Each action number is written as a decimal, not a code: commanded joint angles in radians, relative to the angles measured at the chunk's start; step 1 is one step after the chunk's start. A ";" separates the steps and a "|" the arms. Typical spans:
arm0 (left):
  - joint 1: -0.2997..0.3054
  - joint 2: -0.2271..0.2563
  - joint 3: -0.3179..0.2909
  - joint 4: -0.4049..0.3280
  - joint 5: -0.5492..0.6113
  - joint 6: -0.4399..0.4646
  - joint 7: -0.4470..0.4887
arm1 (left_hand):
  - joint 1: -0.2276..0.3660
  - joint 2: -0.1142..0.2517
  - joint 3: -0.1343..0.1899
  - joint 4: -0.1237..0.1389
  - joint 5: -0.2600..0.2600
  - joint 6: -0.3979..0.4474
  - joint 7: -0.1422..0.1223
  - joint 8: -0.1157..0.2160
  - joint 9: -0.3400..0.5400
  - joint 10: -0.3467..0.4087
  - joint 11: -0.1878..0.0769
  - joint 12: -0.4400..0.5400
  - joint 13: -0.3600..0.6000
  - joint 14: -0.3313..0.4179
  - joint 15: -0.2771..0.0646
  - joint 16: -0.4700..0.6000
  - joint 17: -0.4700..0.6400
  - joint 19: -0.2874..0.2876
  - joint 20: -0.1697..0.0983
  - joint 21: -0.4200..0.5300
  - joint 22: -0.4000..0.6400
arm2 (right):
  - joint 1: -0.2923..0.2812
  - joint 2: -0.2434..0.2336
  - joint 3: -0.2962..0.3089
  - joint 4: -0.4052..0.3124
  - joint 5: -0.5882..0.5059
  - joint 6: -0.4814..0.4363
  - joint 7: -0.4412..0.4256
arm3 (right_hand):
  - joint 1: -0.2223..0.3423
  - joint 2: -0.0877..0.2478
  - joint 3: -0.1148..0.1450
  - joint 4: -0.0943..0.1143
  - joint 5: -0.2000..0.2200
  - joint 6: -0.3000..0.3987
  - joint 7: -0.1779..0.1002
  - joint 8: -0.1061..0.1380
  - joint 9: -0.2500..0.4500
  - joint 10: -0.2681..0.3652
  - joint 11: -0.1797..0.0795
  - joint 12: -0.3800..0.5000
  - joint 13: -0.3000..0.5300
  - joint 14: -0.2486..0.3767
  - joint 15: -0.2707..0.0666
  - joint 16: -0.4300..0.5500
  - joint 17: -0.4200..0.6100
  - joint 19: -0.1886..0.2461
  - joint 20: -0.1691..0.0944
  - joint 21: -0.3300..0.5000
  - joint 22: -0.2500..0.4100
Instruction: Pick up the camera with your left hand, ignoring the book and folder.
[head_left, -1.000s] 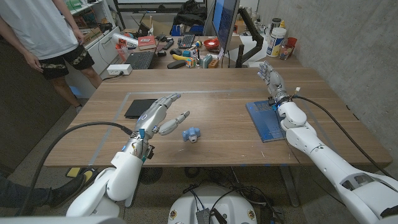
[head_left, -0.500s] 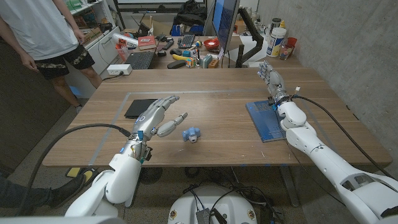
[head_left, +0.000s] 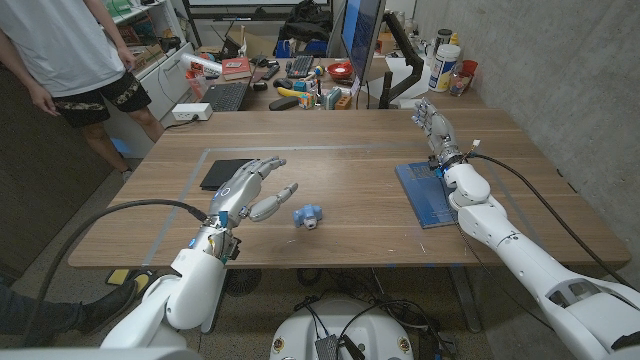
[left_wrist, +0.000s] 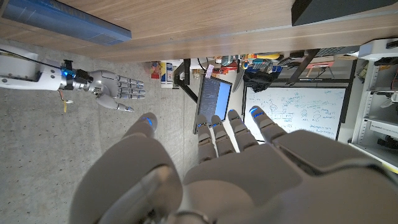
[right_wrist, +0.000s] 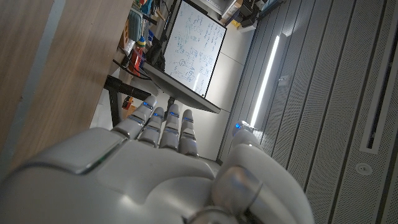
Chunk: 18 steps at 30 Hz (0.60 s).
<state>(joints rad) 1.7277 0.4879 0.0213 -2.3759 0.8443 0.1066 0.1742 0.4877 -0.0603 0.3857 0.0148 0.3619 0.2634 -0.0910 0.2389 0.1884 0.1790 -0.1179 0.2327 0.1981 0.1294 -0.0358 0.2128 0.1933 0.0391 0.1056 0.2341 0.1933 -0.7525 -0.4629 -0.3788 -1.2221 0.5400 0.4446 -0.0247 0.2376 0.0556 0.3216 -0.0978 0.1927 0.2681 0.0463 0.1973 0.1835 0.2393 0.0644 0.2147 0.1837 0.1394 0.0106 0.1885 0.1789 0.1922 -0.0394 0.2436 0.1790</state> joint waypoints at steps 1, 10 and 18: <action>-0.001 0.002 -0.005 -0.021 0.044 0.023 -0.045 | 0.012 -0.001 0.004 -0.007 -0.002 0.019 -0.005 0.009 0.003 0.016 0.002 0.009 0.002 0.019 -0.014 0.008 0.003 0.015 0.000 0.008 0.002 | -0.001 0.000 0.000 0.000 -0.009 -0.005 -0.015 | -0.004 0.005 0.001 -0.003 0.004 0.006 -0.002 -0.002 0.006 0.007 -0.001 -0.002 0.001 0.010 0.001 -0.001 0.005 0.007 -0.007 -0.001 0.004; -0.003 0.004 0.000 -0.034 0.078 0.046 -0.079 | 0.016 -0.001 0.003 -0.009 -0.002 0.031 -0.008 0.009 0.003 0.034 0.005 0.011 0.002 0.033 -0.010 0.010 0.003 0.033 -0.003 0.015 0.003 | 0.005 0.003 0.000 0.003 -0.004 -0.004 -0.006 | -0.005 0.005 0.000 -0.003 0.004 0.006 -0.003 -0.002 0.006 0.009 -0.001 -0.001 0.001 0.010 -0.001 -0.001 0.005 0.007 -0.007 -0.004 0.004; -0.017 0.010 0.012 -0.042 0.096 0.066 -0.124 | 0.021 -0.003 0.002 -0.011 -0.001 0.054 -0.012 0.013 0.003 0.049 0.017 0.012 0.002 0.040 -0.023 0.009 0.003 0.036 -0.013 0.016 0.005 | 0.018 0.016 0.002 0.032 0.003 0.009 0.001 | -0.005 0.005 0.000 -0.003 0.004 0.011 0.002 0.000 0.006 0.012 -0.001 -0.001 0.001 0.012 0.000 0.000 0.005 0.008 -0.007 -0.006 0.005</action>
<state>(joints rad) 1.7239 0.4906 0.0203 -2.4055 0.9086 0.1458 0.1039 0.4929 -0.0655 0.3888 0.0096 0.3619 0.3022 -0.1020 0.2446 0.1883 0.2157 -0.1019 0.2381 0.1979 0.1568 -0.0378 0.2150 0.1932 0.0732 0.0966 0.2409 0.1933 -0.7477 -0.4584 -0.3788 -1.2172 0.5343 0.4404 -0.0330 0.2376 0.0556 0.3216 -0.0977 0.1927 0.2680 0.0464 0.1973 0.1836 0.2393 0.0644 0.2148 0.1836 0.1394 0.0106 0.1885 0.1789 0.1921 -0.0394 0.2436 0.1790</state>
